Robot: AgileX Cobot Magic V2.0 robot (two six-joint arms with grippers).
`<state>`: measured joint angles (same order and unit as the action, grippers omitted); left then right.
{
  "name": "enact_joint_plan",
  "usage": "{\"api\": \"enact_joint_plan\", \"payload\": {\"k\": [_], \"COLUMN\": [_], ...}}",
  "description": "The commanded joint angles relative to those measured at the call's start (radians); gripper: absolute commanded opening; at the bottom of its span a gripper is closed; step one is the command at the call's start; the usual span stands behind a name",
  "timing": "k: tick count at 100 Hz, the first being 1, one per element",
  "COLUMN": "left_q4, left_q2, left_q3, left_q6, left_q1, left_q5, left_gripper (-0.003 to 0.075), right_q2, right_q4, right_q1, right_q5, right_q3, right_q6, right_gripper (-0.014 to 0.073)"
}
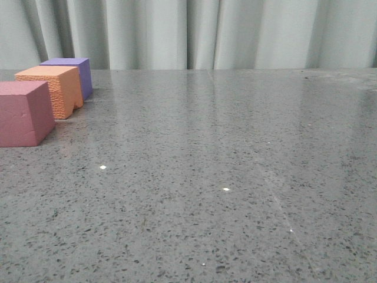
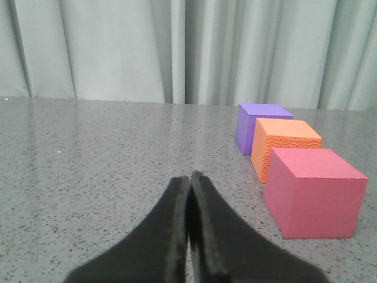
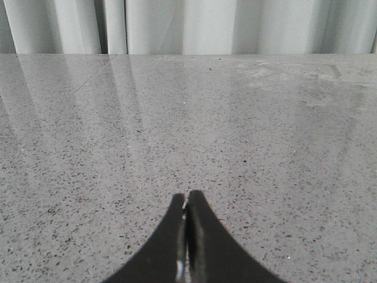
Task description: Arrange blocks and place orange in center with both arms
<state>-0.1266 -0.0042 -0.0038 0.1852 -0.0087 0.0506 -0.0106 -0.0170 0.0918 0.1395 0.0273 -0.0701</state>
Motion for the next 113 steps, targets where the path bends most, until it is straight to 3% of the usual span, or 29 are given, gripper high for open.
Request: {"api": "enact_joint_plan", "payload": {"k": [1,43,113], "left_q4": [0.011,0.014,0.014], "left_q2": [-0.034,-0.034,-0.032], "left_q3": [0.054,0.054,0.054], "left_q6": [0.001,0.001,0.001], "left_q1": [-0.006,-0.062,-0.061], "left_q5": [-0.061,-0.033,-0.033], "left_gripper": [-0.0019,-0.0019,-0.0019], "right_q2": [-0.025,-0.025,-0.025], "right_q4": [0.004,0.004,0.004], "right_q1": [-0.006,-0.006,-0.006], "right_q5": [-0.08,-0.08,-0.08], "right_q3": [-0.013,-0.013,-0.013], "right_q6": [0.008,0.008,0.008], "right_gripper": [-0.0067,-0.0067,-0.0067]}}
